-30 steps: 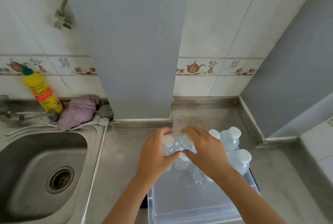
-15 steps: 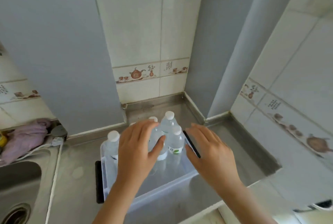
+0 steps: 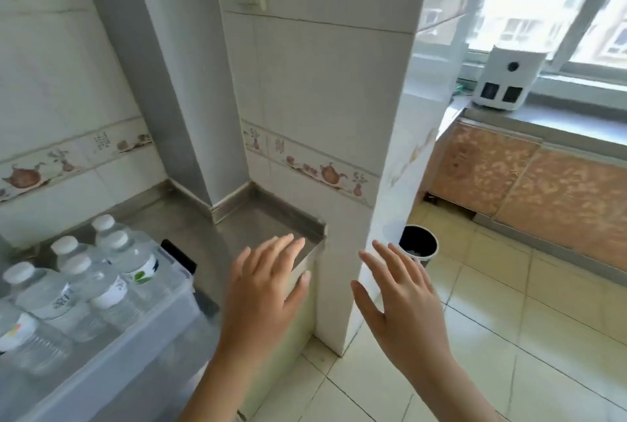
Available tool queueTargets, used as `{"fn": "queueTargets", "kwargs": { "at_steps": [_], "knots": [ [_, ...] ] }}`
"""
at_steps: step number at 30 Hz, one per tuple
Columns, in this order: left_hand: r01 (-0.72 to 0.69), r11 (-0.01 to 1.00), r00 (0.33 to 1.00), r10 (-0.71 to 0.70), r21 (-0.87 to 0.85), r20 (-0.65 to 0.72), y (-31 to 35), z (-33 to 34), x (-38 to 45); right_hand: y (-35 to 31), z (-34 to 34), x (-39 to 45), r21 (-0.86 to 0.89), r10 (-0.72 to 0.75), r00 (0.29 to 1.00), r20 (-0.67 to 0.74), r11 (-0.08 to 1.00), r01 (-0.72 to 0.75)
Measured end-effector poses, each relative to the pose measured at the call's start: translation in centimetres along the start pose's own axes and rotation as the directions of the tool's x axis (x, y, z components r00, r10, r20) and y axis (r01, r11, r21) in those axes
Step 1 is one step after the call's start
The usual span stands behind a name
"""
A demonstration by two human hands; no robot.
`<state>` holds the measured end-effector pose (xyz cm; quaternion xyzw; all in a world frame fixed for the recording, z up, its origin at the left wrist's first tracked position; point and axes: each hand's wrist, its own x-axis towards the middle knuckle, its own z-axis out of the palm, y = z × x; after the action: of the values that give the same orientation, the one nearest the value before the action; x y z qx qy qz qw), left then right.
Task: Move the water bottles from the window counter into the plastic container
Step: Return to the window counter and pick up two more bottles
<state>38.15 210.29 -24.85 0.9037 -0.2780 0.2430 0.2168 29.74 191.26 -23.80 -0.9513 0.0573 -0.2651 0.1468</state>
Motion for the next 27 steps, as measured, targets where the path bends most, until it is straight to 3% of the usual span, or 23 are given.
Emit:
{"fn": "queueTargets", "kwargs": {
  "at_steps": [7,13,23,27],
  "knots": [
    [-0.243,0.955,0.953,0.268,-0.170,0.143,14.0,6.1,3.7,10.5,-7.6,-5.8,-0.179,0.282,0.954,-0.106,0.938,-0.297],
    [-0.417,0.860,0.856,0.481,-0.294,0.191,23.2,12.2,6.5,18.0,-11.5,-8.9,-0.279,0.486,0.849,-0.206,0.803,-0.527],
    [-0.556,0.711,0.708,0.677,-0.432,0.202,36.2,24.1,15.1,32.1,-14.3,-8.0,-0.316,0.669,0.681,-0.298,0.604,-0.732],
    [-0.613,0.608,0.626,0.763,-0.504,0.158,42.9,28.6,19.1,37.9,-16.4,-6.9,-0.320,0.726,0.580,-0.370,0.487,-0.813]
  ]
}}
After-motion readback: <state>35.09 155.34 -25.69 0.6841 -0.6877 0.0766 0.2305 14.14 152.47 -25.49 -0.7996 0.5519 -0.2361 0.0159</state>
